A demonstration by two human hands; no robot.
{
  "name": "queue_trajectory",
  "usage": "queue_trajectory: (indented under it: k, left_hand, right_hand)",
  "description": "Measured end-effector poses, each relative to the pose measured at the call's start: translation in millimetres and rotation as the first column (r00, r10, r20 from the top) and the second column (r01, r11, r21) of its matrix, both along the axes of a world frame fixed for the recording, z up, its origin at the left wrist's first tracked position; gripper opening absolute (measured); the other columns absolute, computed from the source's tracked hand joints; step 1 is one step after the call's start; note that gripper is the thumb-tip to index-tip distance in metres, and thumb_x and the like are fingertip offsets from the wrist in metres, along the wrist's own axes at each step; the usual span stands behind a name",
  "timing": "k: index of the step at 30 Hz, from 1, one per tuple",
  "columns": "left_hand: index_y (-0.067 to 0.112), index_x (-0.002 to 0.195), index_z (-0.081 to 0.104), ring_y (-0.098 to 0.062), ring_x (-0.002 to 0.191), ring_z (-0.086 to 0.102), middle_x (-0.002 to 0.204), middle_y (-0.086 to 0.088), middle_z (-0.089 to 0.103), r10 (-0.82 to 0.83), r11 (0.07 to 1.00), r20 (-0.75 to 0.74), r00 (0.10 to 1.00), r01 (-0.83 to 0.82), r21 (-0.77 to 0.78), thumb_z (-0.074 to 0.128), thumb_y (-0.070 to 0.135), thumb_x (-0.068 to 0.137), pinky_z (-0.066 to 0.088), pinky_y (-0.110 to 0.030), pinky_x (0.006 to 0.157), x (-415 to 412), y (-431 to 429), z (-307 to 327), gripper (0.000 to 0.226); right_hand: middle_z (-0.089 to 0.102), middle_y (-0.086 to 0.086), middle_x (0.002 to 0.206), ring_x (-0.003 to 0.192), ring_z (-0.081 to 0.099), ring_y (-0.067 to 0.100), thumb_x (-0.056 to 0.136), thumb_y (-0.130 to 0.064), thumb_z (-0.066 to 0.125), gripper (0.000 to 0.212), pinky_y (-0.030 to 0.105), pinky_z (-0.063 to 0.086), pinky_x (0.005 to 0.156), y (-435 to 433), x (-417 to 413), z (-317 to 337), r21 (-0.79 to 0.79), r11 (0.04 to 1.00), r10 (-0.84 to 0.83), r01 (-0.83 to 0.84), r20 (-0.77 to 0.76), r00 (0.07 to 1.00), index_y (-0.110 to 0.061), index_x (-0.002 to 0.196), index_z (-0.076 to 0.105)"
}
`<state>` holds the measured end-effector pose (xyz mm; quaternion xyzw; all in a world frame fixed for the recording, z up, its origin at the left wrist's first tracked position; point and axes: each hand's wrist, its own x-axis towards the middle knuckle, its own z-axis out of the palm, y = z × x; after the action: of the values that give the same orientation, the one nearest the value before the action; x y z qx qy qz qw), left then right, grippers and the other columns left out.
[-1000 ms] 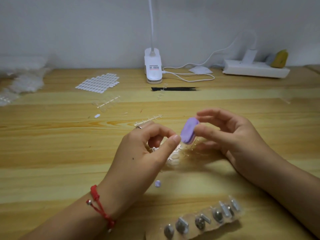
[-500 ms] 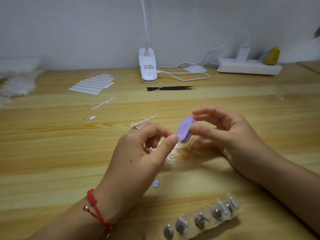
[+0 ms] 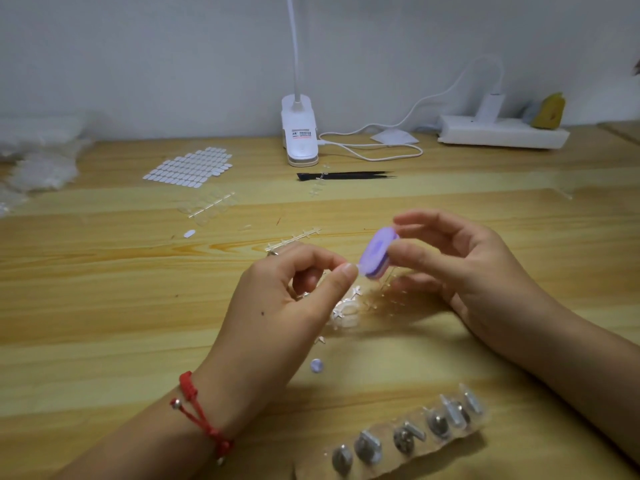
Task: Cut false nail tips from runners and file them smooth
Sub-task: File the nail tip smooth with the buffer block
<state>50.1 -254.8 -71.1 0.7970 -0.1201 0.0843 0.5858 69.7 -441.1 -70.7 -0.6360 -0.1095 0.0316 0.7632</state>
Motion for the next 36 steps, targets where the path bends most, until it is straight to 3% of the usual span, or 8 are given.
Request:
queue_trajectory:
  k: [1,5,8,12,15,24,32,36]
  left_hand:
    - [0.022,0.07,0.07,0.0,0.045,0.036,0.054,0.014,0.035,0.002,1.0,-0.006,1.0,-0.003,-0.016,0.069,0.021,0.081,0.03,-0.006,0.042,-0.3,-0.1,0.2,0.012]
    - [0.021,0.071,0.07,-0.001,0.046,0.035,0.056,0.011,0.036,0.012,1.0,0.012,1.0,-0.012,-0.006,0.068,0.023,0.081,0.029,-0.007,0.045,-0.6,-0.4,1.1,0.01]
    - [0.023,0.07,0.07,-0.001,0.048,0.036,0.056,0.012,0.037,0.007,1.0,0.009,1.0,-0.007,-0.022,0.072,0.03,0.08,0.028,-0.008,0.046,-2.7,0.8,-0.2,0.013]
    - [0.024,0.07,0.07,-0.001,0.051,0.035,0.057,0.013,0.038,0.037,0.996,-0.026,0.999,-0.039,-0.076,0.067,0.039,0.074,0.029,-0.009,0.049,-8.0,8.8,-0.5,0.016]
    - [0.023,0.072,0.07,-0.002,0.051,0.034,0.056,0.012,0.037,0.053,0.991,-0.072,0.996,-0.061,-0.117,0.073,0.042,0.076,0.029,-0.009,0.049,-9.4,11.8,-0.3,0.019]
    - [0.026,0.07,0.071,-0.001,0.053,0.037,0.056,0.014,0.038,0.043,0.999,0.032,0.999,-0.042,-0.025,0.068,0.034,0.078,0.03,-0.011,0.052,-8.3,4.6,1.8,0.011]
    - [0.022,0.073,0.071,-0.002,0.048,0.034,0.054,0.013,0.036,-0.008,0.998,0.02,1.0,0.007,0.059,0.07,0.025,0.082,0.027,-0.013,0.05,-5.6,4.4,-4.1,0.01]
    - [0.026,0.07,0.069,-0.001,0.051,0.038,0.055,0.014,0.039,0.023,0.998,0.048,0.999,-0.025,0.052,0.07,0.028,0.084,0.03,-0.012,0.052,-5.0,4.9,-4.4,0.014]
  right_hand:
    - [0.073,-0.003,0.085,0.07,0.071,0.012,0.052,-0.025,0.081,0.028,0.021,0.055,0.056,-0.9,0.5,-0.2,0.031,0.999,-0.018,0.019,-0.015,1.0,-0.027,0.08,0.076]
    - [0.073,-0.005,0.089,0.07,0.071,0.014,0.058,-0.021,0.083,0.027,0.022,0.056,0.058,2.8,-3.2,-0.1,-0.098,0.993,0.072,-0.069,0.029,0.997,-0.027,0.083,0.076]
    - [0.073,-0.006,0.088,0.07,0.071,0.012,0.054,-0.029,0.082,0.029,0.021,0.055,0.057,0.2,-0.5,-1.7,-0.028,0.999,-0.029,0.029,-0.001,1.0,-0.03,0.081,0.076]
    - [0.073,-0.003,0.088,0.069,0.072,0.018,0.059,-0.023,0.081,0.024,0.022,0.056,0.058,4.2,-3.7,1.5,-0.112,0.992,0.053,-0.052,0.012,0.999,-0.026,0.082,0.076]
    - [0.073,0.0,0.088,0.07,0.072,0.019,0.057,-0.023,0.08,0.023,0.021,0.055,0.057,4.2,-5.1,3.9,-0.089,0.996,0.027,-0.026,0.0,1.0,-0.021,0.08,0.075]
    - [0.074,0.016,0.075,0.067,0.073,0.024,0.064,-0.013,0.077,0.024,0.023,0.057,0.059,7.9,-12.6,5.6,-0.15,0.986,0.083,-0.076,0.043,0.996,-0.015,0.087,0.07]
    - [0.075,0.008,0.084,0.069,0.073,0.024,0.062,-0.014,0.077,0.025,0.025,0.057,0.058,6.8,-11.9,4.5,-0.122,0.992,0.048,-0.041,0.053,0.997,-0.012,0.086,0.07]
    - [0.074,0.001,0.089,0.065,0.071,0.02,0.06,-0.016,0.079,0.023,0.024,0.057,0.056,6.7,-10.1,3.6,-0.141,0.989,0.054,-0.048,0.044,0.998,-0.02,0.082,0.073]
